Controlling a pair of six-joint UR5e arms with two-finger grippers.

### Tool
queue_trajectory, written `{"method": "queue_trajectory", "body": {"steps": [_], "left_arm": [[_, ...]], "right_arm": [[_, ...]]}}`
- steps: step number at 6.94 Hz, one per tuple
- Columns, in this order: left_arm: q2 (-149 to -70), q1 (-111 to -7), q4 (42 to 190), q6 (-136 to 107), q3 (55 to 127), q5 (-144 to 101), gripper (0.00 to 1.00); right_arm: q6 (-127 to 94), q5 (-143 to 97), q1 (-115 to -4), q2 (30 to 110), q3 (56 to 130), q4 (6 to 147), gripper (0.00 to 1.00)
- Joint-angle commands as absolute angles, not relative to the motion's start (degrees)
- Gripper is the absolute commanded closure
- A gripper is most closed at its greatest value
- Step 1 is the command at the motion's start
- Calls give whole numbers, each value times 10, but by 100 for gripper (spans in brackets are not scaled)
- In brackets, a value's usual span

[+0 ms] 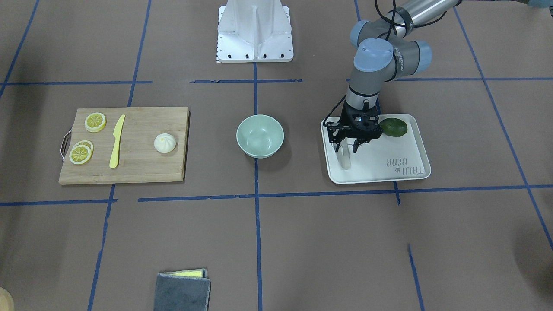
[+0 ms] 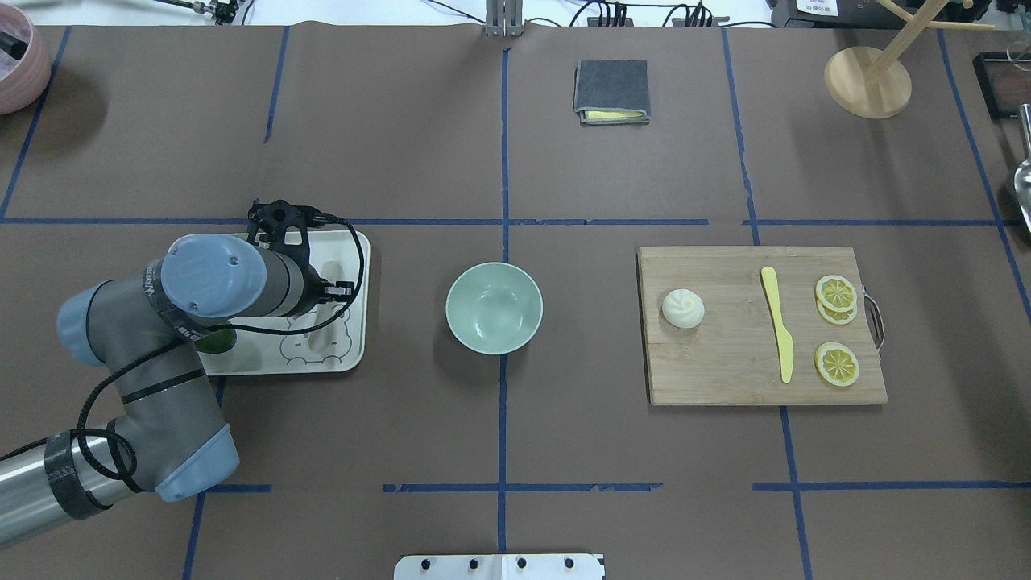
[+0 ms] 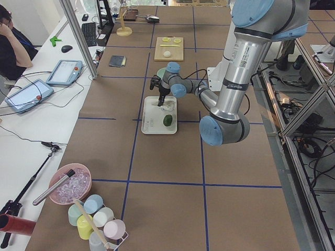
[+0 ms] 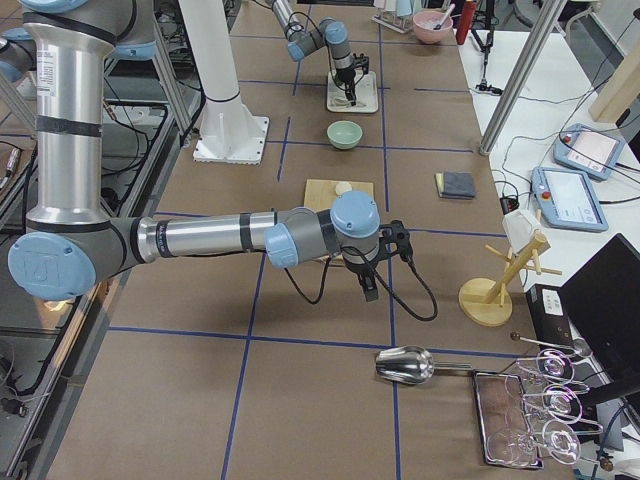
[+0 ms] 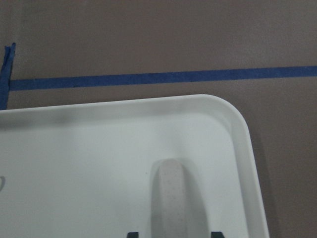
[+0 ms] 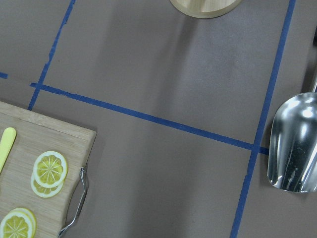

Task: Put spoon and bun in bowl

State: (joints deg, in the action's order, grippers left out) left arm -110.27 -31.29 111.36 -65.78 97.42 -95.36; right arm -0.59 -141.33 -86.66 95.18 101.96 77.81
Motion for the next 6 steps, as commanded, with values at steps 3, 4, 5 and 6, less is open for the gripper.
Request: {"method": "queue_trajectory", "body": {"steps": [3,4,5,6], "left_arm": [[-1121,-314,1102,-669,1017,-955,100],[-1142,-314,1100,-746,1016,-955,100],[-1172,-314,1082,-840,1009,-953,100],[-1208,-311,1035,-890,1003,-942,100]], "right_arm": [[-6,-1413,-867,952,1020,779,0],[-6,-1414,-867,952,1020,778,0],[-6,-1414,-867,953,1020,779,0],[-6,-1414,-867,953,1020,779,0]]}}
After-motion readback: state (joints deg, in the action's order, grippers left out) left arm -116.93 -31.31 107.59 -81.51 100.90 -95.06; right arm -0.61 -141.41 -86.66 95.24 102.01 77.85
